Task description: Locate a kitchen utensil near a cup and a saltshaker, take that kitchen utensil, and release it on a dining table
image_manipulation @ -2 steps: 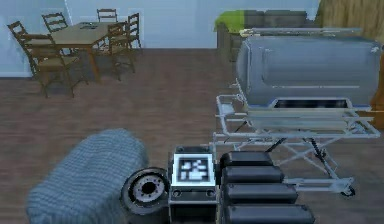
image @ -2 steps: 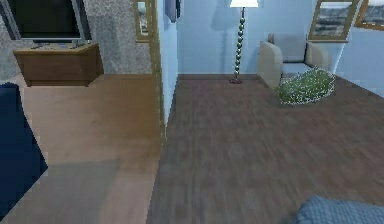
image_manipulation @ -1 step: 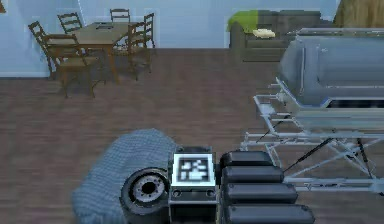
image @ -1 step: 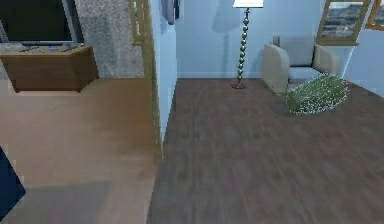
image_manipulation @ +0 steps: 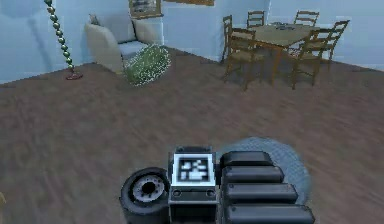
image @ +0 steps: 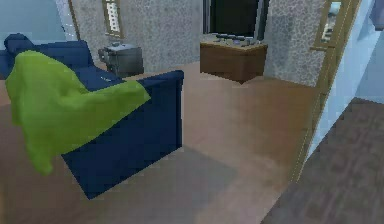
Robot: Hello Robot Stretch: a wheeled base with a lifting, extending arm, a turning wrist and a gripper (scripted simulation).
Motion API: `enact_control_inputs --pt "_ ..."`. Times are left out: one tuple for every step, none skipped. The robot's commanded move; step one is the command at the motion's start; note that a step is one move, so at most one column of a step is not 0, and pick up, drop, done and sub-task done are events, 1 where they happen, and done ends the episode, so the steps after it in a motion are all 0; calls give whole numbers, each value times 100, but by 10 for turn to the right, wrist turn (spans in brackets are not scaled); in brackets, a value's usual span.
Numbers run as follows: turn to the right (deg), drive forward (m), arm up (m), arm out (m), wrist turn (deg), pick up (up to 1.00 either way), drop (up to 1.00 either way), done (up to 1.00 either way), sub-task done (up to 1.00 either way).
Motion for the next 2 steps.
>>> enact_control_inputs --pt "-210 0 0 0 0 0 0 0 0" --pt "0 50 0 0 0 0 0 0 0"
